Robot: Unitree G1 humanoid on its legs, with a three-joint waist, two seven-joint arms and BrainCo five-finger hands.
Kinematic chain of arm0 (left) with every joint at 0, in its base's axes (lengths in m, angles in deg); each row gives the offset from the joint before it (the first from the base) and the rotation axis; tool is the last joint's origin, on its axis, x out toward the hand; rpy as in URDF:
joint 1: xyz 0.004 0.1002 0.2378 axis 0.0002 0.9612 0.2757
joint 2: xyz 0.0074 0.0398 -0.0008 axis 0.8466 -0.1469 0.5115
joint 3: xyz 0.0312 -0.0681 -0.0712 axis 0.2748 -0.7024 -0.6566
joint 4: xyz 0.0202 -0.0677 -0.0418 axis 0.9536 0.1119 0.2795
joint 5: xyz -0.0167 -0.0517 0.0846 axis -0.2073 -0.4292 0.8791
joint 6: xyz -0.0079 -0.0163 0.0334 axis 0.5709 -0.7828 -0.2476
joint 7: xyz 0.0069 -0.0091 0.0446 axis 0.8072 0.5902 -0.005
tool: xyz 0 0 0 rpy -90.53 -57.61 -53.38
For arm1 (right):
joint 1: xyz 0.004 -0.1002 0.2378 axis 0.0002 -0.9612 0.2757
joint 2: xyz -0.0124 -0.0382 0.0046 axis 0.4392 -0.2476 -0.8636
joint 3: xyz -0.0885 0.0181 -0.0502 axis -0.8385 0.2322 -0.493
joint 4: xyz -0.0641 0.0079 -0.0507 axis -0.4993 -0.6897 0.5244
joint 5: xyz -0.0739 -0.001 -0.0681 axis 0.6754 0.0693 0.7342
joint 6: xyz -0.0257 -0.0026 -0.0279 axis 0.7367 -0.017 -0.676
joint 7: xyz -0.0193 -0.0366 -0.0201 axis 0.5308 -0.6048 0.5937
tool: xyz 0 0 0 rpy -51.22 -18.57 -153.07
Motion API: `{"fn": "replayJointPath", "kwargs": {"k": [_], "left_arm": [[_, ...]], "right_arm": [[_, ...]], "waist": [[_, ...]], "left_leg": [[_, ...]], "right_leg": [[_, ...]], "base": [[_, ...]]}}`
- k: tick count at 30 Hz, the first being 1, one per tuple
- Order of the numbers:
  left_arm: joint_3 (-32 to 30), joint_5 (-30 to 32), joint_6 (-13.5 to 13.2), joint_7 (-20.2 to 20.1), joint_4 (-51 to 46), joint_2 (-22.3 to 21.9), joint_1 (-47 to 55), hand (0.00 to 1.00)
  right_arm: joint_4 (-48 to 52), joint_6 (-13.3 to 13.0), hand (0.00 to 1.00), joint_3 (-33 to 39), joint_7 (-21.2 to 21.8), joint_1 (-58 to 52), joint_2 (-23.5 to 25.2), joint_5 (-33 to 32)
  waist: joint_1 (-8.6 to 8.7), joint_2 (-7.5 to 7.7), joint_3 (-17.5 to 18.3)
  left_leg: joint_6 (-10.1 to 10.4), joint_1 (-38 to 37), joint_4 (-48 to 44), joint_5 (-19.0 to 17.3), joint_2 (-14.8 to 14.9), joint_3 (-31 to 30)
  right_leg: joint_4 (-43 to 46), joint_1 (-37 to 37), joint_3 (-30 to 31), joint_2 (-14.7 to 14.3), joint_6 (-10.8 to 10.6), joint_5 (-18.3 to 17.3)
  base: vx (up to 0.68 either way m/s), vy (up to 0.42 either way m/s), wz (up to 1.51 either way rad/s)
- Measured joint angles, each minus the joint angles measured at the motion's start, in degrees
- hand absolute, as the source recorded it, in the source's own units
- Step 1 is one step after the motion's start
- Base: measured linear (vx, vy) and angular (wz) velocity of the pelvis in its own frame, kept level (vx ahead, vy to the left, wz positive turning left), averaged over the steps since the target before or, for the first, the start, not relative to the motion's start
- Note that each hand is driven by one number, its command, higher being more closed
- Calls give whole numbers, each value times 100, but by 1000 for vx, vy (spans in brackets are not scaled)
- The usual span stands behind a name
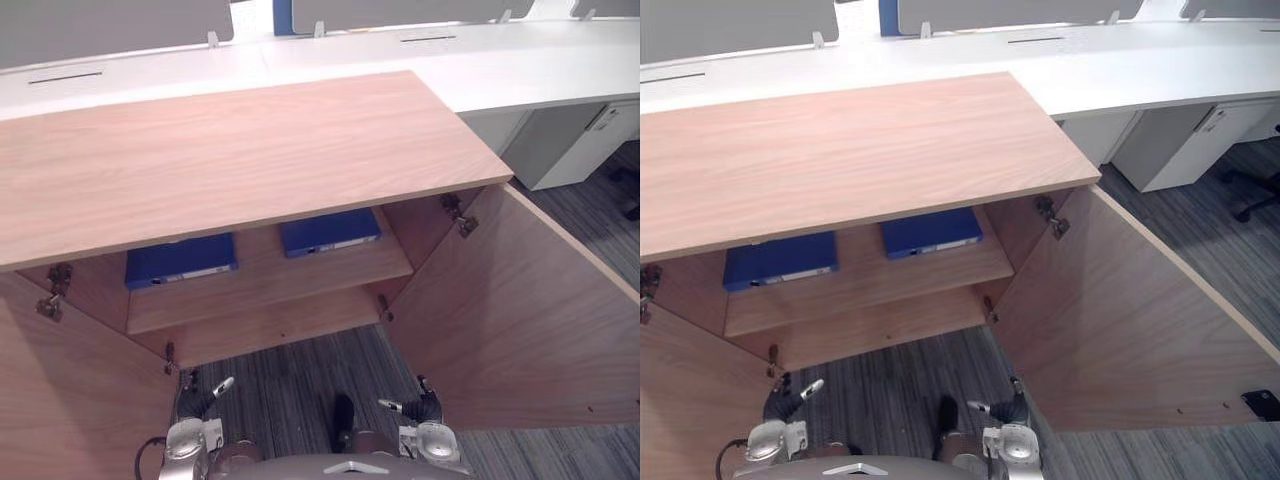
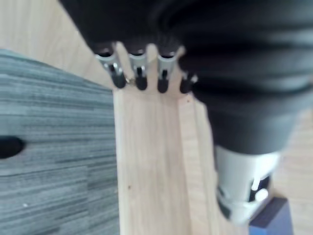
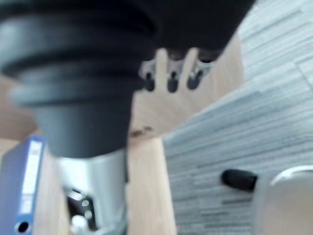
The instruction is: Walk over to the cabinet, pick up the folder, carry it to the office cabinet, place the folder inside the office cabinet, then close the office cabinet door
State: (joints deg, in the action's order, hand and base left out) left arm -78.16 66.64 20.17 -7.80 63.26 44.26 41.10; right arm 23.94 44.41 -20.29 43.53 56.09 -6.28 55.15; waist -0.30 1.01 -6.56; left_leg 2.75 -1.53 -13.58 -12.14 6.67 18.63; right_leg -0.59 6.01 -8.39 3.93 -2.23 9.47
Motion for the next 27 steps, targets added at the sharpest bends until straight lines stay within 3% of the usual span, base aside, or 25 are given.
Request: {"fn": "replayJointPath", "kwargs": {"k": [12,16,18,19,20,21,23,27], "left_arm": [[10,584,44,-114,696,87,-97,0],[10,591,55,-116,742,104,-168,0],[1,589,68,-118,730,195,-313,0],[-16,589,72,-118,727,213,-303,0],[-137,587,79,-108,716,201,-379,0],[-152,579,80,-106,678,236,-400,0],[-173,552,79,-87,649,320,-365,0],[-135,509,90,-62,736,166,-379,0]], "right_arm": [[-683,91,0,51,217,209,-86,-105],[-899,114,0,34,218,370,-143,-107],[-997,115,0,-51,219,403,-145,-108],[-1040,114,0,-62,219,465,-150,-108],[-1079,133,0,-27,232,551,-153,-123],[-1090,153,0,-20,227,589,-162,-114],[-1124,157,0,-51,224,538,-146,-111],[-1160,168,0,-59,212,756,-200,-103]], "waist": [[4,52,49],[2,92,9],[10,198,-38],[-1,181,-23],[22,104,-59],[23,81,-74],[-24,211,3],[-124,42,1]], "left_leg": [[-34,-343,275,-45,-323,194],[-70,-245,215,-72,-335,302],[-215,-96,199,-8,-365,297],[-284,-30,250,52,-315,308],[-316,80,267,160,-215,317],[-265,56,335,248,-199,167],[-212,43,383,308,-299,32],[-128,372,677,708,-209,-330]], "right_leg": [[-333,-185,469,98,-140,162],[207,203,615,102,-174,42],[190,330,634,160,-307,125],[64,318,630,177,-396,196],[1048,620,530,175,-84,-535],[2154,773,356,215,38,-1298],[1927,570,297,222,-112,-1454],[633,259,113,-15,-30,-776]], "base": [[-37,51,-13],[-41,19,-17],[-73,7,3],[-32,9,16],[3,11,40],[79,-5,47],[98,-40,27],[-7,-68,19]]}}
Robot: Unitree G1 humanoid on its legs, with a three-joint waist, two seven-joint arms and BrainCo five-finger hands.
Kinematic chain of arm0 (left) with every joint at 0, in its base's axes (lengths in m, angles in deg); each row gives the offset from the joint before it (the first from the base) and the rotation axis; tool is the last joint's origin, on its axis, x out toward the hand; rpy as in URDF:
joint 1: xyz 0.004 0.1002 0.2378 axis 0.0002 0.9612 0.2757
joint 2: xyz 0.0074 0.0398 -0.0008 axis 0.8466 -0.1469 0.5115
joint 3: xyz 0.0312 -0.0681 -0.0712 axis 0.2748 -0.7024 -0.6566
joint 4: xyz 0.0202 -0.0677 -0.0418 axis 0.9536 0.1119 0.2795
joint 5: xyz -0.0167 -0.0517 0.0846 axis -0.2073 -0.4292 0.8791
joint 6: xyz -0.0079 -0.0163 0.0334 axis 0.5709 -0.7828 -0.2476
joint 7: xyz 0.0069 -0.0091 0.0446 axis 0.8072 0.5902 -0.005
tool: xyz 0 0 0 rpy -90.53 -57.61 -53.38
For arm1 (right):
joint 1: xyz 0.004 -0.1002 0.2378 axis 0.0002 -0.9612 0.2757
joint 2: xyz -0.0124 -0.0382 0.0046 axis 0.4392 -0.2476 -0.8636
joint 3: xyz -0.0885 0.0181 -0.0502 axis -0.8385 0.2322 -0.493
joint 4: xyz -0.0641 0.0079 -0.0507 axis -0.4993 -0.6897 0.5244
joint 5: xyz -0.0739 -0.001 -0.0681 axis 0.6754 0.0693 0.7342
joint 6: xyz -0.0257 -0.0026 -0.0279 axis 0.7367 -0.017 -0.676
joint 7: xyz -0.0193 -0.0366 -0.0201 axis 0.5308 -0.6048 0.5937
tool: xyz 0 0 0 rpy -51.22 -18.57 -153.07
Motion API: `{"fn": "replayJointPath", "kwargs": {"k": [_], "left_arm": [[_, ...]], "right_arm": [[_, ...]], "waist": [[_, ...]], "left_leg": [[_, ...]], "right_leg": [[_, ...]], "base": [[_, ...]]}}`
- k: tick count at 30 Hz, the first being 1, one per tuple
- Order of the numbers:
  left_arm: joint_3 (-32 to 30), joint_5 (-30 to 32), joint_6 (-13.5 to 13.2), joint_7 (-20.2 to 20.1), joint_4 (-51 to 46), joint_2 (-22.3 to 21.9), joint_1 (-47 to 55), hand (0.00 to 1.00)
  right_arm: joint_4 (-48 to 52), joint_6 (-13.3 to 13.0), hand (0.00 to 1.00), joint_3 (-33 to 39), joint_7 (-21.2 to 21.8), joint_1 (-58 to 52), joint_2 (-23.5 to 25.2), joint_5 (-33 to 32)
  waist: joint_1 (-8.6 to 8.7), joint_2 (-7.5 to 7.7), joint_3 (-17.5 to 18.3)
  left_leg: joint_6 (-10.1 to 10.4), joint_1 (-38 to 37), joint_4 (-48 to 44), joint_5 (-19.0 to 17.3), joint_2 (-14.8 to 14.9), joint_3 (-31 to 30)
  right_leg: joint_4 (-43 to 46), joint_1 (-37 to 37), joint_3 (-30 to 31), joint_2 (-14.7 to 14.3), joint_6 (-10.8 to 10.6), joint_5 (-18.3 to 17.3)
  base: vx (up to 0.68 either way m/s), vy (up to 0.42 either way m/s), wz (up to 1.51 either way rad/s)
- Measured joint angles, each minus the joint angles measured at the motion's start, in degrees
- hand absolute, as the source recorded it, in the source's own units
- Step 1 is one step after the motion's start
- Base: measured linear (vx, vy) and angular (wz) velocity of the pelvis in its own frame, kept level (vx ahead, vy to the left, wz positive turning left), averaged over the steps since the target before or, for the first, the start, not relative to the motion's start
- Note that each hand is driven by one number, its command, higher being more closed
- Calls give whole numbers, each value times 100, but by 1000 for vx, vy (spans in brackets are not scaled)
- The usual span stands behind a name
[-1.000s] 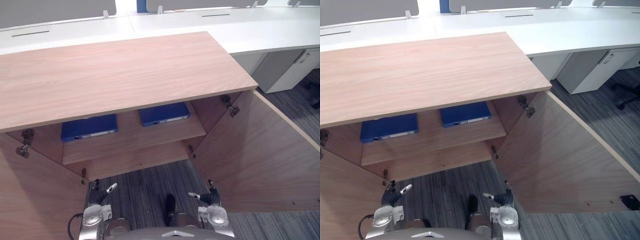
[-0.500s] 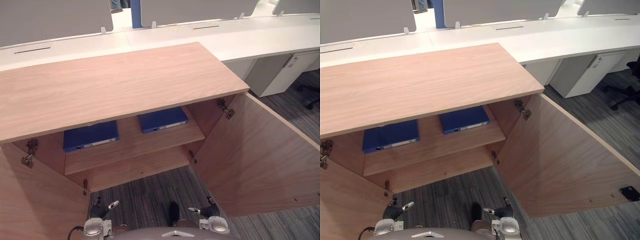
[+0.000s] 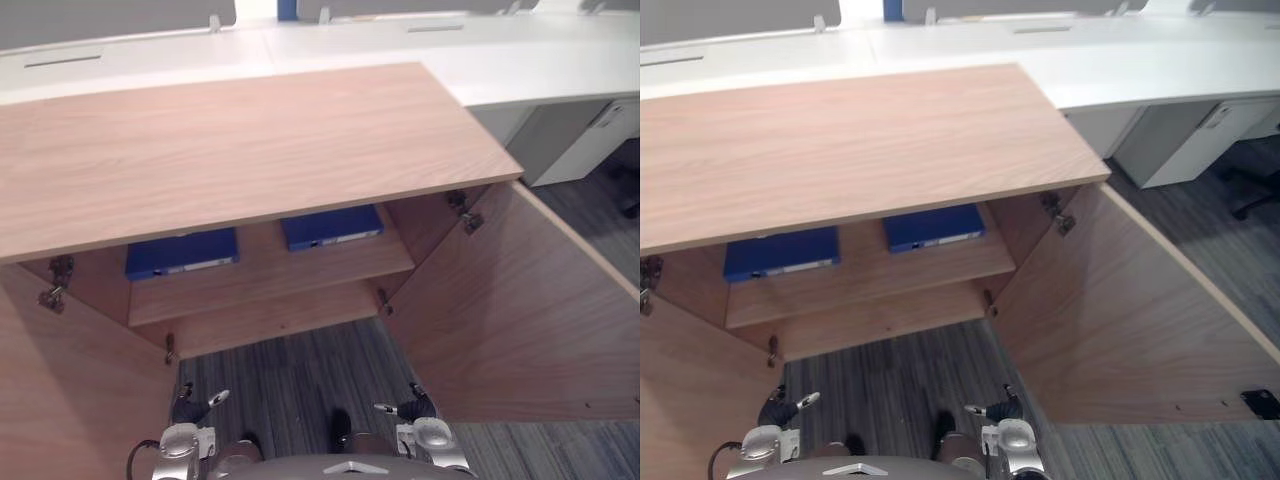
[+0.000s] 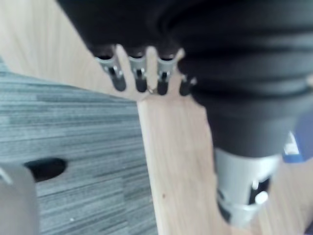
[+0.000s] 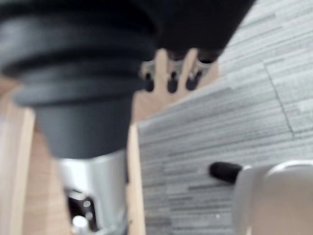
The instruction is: Walk over to the cabinet, pick up the folder, carry it to the office cabinet, place the folder inside the office cabinet, then close the office cabinet door
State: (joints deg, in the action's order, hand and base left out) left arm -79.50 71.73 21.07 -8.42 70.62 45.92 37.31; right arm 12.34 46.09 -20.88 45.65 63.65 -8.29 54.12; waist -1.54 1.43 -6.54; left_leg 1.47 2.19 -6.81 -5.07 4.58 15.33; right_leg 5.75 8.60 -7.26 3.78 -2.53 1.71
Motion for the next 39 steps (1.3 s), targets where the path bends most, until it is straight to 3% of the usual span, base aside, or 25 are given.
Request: {"fn": "replayJointPath", "kwargs": {"k": [3,8,9,10,11,12,14,17,23,27,39], "left_arm": [[50,0,6,2,18,-5,-3,0],[47,3,39,9,19,-112,-40,0],[50,3,51,7,28,-157,-23,0],[44,4,51,8,42,-152,-20,0],[37,5,57,8,76,-154,-69,0],[47,7,58,6,97,-197,1,0],[60,9,103,7,150,-121,-4,0],[176,13,108,0,143,-140,-53,0],[288,98,120,-1,122,-91,6,0],[388,135,120,1,121,10,66,0],[400,134,171,-10,109,15,382,0]], "right_arm": [[-50,21,0,33,-11,-43,32,-3],[378,14,0,115,-126,-123,52,-11],[611,7,0,160,-154,-248,65,-14],[704,-7,0,200,-177,-373,103,-15],[892,-56,0,315,-245,-408,179,-16],[1131,-77,0,329,-258,-500,119,-14],[1286,-95,0,342,-266,-635,223,-14],[1398,-65,0,489,-270,-813,227,-11],[3548,-92,0,822,-349,-994,224,3],[4669,-237,0,1415,-604,-982,230,5],[5057,-268,0,2886,-1407,-1112,312,-517]], "waist": [[12,-40,-56],[26,-41,-177],[40,-7,-146],[69,156,-135],[77,170,-161],[109,-49,-110],[239,-24,-89],[264,-22,-66],[395,-230,27],[488,-238,34],[576,-426,165]], "left_leg": [[21,45,30,149,8,-242],[76,81,15,0,63,-260],[129,9,255,-83,-7,-257],[181,-74,452,-175,-173,-241],[126,-94,-60,-298,-252,-254],[72,-302,202,-383,-118,-303],[68,-350,227,-358,-77,-230],[97,-547,346,-340,-83,-88],[108,-860,398,-374,-13,263],[121,-1062,388,-452,-17,342],[88,-1046,299,-598,-13,357]], "right_leg": [[-512,-291,-207,-43,78,290],[-199,-128,-121,-33,35,92],[-243,-83,-32,-46,-52,30],[-290,-20,84,40,-75,8],[-237,86,267,64,-89,-14],[-289,109,326,-244,-75,-3],[-436,8,455,-268,18,135],[-711,-182,561,-312,83,424],[-944,-305,991,-512,122,691],[-1025,-463,1182,-570,121,691],[-1030,-429,1327,-596,106,687]], "base": [[-70,-49,31],[-162,-21,0],[-163,-23,-17],[-100,28,-29],[-57,40,-58],[-47,42,-73],[10,32,-39],[54,16,-26],[102,40,-37],[57,62,-27],[-37,17,-8]]}}
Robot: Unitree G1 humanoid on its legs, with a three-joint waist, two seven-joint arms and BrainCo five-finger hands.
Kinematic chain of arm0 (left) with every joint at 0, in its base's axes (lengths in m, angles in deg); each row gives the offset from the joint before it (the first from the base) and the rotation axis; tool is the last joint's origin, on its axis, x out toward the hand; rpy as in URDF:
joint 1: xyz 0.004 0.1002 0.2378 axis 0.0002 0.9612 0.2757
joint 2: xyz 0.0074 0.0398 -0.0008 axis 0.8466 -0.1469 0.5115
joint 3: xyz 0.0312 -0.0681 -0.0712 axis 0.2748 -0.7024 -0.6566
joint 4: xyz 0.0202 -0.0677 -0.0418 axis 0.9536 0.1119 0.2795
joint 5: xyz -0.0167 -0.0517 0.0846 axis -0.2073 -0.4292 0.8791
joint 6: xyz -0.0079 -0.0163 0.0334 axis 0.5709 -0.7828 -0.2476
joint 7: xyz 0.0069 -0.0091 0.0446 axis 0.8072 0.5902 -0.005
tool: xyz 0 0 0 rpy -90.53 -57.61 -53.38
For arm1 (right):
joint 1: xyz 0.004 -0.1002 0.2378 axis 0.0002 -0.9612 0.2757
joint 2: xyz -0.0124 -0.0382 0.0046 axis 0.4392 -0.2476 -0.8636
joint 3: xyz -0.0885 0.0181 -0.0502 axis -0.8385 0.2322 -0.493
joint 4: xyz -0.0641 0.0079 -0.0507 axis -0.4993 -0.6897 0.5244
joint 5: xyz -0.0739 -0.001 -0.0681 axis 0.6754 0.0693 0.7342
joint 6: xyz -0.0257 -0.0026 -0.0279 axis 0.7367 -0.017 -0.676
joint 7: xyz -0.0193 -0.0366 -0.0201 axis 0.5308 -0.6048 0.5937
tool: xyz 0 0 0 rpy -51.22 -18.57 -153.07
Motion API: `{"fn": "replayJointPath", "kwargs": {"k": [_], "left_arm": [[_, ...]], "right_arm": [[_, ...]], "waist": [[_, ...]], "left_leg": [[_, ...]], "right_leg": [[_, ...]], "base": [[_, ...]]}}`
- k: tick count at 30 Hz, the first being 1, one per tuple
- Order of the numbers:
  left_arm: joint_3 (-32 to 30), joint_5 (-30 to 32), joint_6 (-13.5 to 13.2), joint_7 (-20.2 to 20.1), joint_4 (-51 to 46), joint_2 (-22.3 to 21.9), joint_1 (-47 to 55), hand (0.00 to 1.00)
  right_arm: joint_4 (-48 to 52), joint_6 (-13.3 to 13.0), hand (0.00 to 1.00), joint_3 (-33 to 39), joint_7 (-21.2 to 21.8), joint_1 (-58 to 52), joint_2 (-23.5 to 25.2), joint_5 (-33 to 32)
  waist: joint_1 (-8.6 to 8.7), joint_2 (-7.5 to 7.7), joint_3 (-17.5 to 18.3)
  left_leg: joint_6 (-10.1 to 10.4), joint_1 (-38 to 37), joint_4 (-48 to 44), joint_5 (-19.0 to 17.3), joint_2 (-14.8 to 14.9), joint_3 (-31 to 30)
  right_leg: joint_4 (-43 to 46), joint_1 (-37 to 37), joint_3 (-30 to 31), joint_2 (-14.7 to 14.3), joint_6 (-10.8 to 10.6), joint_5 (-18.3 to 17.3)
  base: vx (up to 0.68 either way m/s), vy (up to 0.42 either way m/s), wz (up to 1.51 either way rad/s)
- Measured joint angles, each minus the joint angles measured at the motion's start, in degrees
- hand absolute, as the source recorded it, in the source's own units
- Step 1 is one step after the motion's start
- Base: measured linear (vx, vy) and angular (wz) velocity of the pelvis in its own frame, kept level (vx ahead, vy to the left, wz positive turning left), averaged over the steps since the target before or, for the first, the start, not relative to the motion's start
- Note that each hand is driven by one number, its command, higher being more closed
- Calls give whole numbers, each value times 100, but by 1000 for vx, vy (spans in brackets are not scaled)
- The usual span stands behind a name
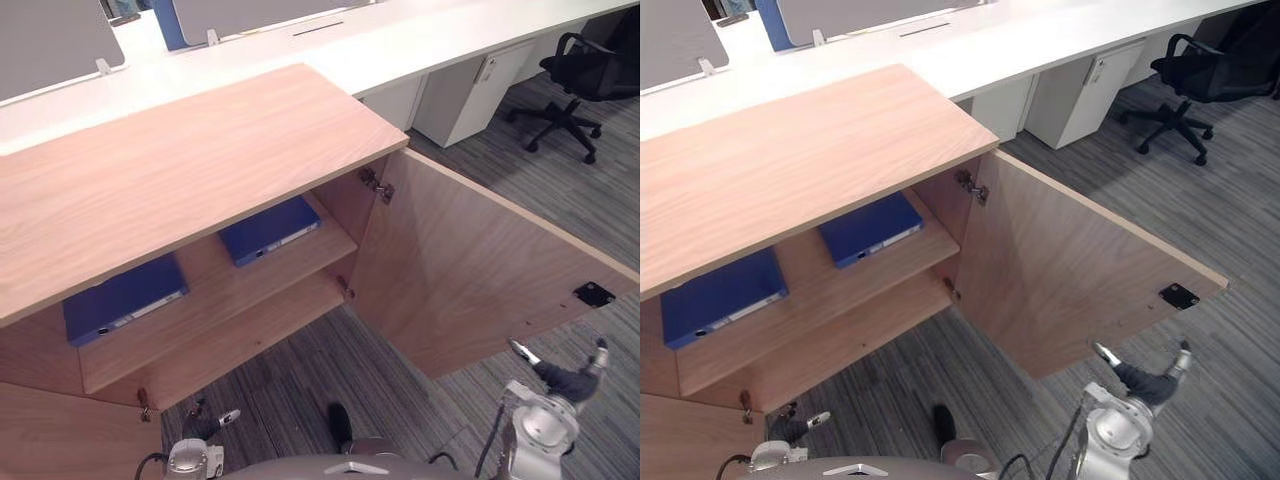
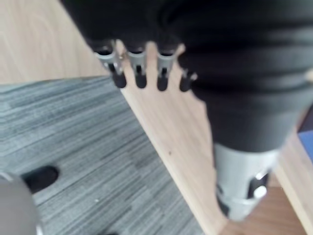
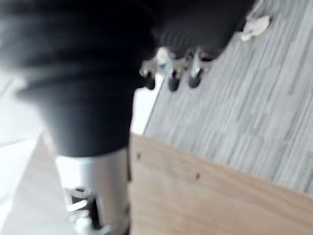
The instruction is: Walk over to the cabinet, pick up the folder, carry it to the office cabinet, place the folder inside the office cabinet, then close the office cabinet door
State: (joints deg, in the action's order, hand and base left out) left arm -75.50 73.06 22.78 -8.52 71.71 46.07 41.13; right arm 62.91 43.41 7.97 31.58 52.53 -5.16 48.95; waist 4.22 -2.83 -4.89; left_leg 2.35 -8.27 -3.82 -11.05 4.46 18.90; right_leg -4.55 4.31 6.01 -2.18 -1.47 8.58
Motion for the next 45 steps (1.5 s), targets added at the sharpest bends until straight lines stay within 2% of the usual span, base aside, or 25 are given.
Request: {"fn": "replayJointPath", "kwargs": {"k": [4,10,13,16,18,20,28,32,37,45], "left_arm": [[-8,-1,3,-16,-4,-81,95,0],[7,-3,7,-103,-223,-267,179,0],[39,-4,6,-149,-230,-188,192,0],[124,-4,5,-186,-227,-113,191,0],[219,-3,4,-245,-218,-90,198,0],[270,-3,2,-252,-217,-88,190,0],[440,-4,-32,-286,-213,20,153,0],[441,-4,-54,-285,-213,61,138,0],[452,-6,-75,-286,-210,68,135,0],[672,-3,-148,-392,-207,139,136,0]], "right_arm": [[20,0,0,426,-220,0,-9,-191],[-42,-42,0,674,-217,76,-77,-736],[-598,-62,0,677,-123,403,-513,-1231],[-1245,-67,0,586,176,750,-1125,-1527],[-1629,-67,0,488,454,954,-1483,-1539],[-1859,-64,0,457,567,1127,-1642,-1541],[-2852,-55,0,245,739,1593,-2296,-1627],[-3163,-54,0,23,843,1822,-2728,-1633],[-3577,-41,0,-93,946,1960,-3075,-1632],[-3917,-27,0,-1001,1202,2111,-3669,-1399]], "waist": [[0,-74,48],[3,-159,36],[38,-209,13],[53,-281,-49],[47,-360,-94],[51,-416,-128],[70,-492,-259],[75,-583,-332],[79,-555,-379],[133,-551,-384]], "left_leg": [[7,123,-14,-15,7,0],[6,143,-20,-13,2,-9],[9,173,-16,-15,-5,2],[10,231,-10,-16,-13,-2],[12,248,-7,-15,-9,-20],[12,235,-5,-16,-4,-26],[7,351,-12,-10,-40,-161],[-14,407,-15,9,-91,-174],[-30,471,-11,40,-117,-262],[-55,505,-16,57,-147,-312]], "right_leg": [[126,165,-7,-5,41,-55],[398,299,-30,-5,-3,-167],[415,334,-40,24,-22,-187],[393,380,-50,44,-33,-189],[340,383,-66,39,-35,-185],[307,394,-72,33,-35,-183],[209,403,-204,87,-52,-168],[100,405,-219,137,-78,-106],[16,382,-321,193,-92,-72],[-4,395,-329,200,-83,-40]], "base": [[-42,-17,-2],[0,0,0],[-3,10,3],[3,10,3],[42,5,3],[53,7,2],[26,15,8],[-1,5,1],[1,24,11],[-1,3,2]]}}
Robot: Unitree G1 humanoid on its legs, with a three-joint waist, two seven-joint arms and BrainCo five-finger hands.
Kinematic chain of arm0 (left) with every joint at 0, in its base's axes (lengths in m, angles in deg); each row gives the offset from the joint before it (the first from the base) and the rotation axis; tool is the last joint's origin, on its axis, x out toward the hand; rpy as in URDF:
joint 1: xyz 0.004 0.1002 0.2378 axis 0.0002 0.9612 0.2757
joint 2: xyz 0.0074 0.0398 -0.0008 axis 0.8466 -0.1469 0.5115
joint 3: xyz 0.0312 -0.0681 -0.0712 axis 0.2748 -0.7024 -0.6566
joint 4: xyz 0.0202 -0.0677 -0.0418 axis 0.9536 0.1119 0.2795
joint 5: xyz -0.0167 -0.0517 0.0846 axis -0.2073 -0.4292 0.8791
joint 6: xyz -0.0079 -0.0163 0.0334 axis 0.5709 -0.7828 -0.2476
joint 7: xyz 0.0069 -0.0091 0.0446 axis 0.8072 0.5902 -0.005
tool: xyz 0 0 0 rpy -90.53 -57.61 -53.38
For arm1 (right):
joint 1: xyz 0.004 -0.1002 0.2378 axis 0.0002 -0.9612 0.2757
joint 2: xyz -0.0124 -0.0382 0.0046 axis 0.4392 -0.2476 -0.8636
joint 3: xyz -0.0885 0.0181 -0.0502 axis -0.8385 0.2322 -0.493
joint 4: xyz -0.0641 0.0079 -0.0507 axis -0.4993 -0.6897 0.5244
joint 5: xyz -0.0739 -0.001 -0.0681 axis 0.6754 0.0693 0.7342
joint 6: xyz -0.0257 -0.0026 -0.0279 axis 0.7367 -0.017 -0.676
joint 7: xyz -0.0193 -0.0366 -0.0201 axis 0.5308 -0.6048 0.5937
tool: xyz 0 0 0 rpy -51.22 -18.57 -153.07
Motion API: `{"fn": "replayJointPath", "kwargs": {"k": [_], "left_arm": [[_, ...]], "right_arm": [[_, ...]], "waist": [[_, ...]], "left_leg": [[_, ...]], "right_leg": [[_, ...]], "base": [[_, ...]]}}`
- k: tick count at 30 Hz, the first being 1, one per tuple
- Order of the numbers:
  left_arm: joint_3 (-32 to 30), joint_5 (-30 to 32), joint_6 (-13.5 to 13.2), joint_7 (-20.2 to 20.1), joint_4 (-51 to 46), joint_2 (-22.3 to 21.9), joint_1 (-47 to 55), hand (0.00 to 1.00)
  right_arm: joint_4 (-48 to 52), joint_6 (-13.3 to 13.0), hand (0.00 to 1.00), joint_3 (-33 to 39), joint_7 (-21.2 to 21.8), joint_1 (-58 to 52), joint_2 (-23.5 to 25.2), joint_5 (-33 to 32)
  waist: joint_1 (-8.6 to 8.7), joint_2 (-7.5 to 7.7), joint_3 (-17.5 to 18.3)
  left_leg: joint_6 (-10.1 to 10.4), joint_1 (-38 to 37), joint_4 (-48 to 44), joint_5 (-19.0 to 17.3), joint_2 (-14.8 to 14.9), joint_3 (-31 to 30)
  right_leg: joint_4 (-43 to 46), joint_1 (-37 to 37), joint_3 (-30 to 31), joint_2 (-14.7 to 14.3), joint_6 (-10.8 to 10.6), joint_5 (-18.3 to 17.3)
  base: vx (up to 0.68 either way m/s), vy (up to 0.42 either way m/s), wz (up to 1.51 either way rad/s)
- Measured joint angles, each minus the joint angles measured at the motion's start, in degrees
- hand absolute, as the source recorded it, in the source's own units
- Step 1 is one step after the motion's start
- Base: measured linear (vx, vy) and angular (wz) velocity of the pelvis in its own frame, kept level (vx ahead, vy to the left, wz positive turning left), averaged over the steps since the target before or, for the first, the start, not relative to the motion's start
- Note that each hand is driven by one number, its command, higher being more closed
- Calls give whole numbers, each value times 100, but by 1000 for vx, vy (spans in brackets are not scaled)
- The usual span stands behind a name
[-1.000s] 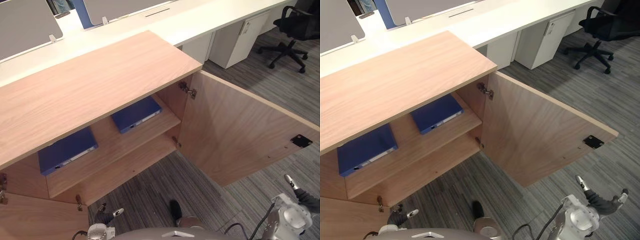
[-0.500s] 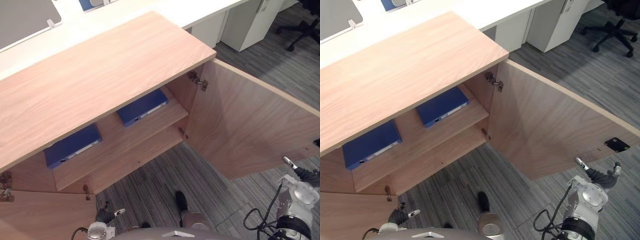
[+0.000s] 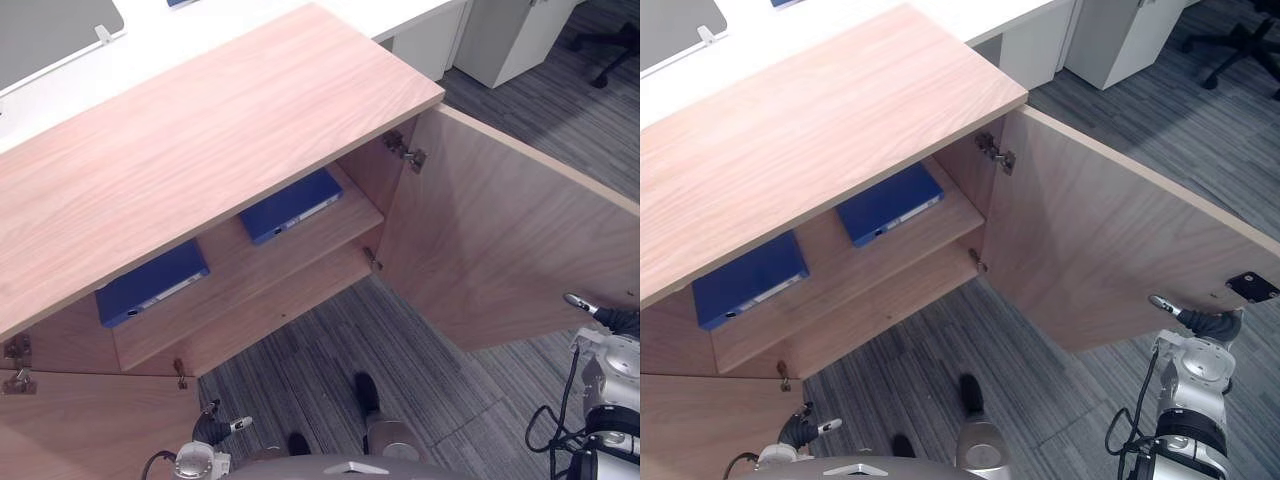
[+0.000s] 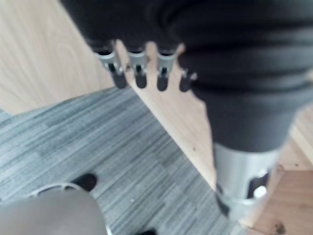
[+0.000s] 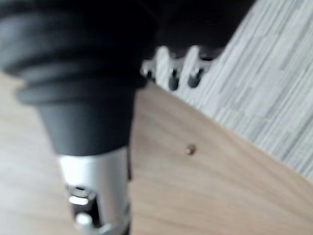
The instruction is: Walk over to the cabinet, pick up the folder, carry it to the office cabinet, place the folder inside the office cabinet, then close the office cabinet door
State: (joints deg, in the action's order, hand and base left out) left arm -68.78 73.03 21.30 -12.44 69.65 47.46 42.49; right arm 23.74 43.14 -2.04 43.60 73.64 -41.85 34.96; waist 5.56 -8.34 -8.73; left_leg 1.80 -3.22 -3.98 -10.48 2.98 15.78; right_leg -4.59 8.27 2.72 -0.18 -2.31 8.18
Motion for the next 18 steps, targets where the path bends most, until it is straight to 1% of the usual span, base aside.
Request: {"fn": "replayJointPath", "kwargs": {"k": [5,11,13,16,18], "left_arm": [[107,16,-50,-9,-4,129,-8,0],[115,132,-73,-9,-11,144,-27,0],[114,226,-73,-9,-11,144,-24,0],[108,237,-72,-8,-12,147,-29,0],[104,342,-56,-9,-11,150,-26,0]], "right_arm": [[5,0,0,-333,143,-43,-22,353],[197,4,0,-583,197,-350,2,710],[537,59,0,-586,196,-609,67,799],[1030,80,0,-534,188,-903,344,983],[1353,86,0,-531,183,-1115,616,1113]], "waist": [[101,18,-12],[107,35,-23],[112,40,-27],[158,78,-50],[211,148,-73]], "left_leg": [[-1,-1,-42,1,4,-1],[2,-18,-89,2,39,-12],[6,-81,-84,4,52,-14],[6,-142,-86,4,62,-18],[8,-178,-89,4,63,-17]], "right_leg": [[-4,-11,12,1,8,8],[-39,-48,-1,-4,-11,3],[-42,-113,-7,-15,3,-13],[-44,-173,-15,-21,28,-35],[-44,-207,-16,-20,30,-35]], "base": [[0,0,0],[-11,-1,0],[0,0,0],[0,0,0],[-37,10,-1]]}}
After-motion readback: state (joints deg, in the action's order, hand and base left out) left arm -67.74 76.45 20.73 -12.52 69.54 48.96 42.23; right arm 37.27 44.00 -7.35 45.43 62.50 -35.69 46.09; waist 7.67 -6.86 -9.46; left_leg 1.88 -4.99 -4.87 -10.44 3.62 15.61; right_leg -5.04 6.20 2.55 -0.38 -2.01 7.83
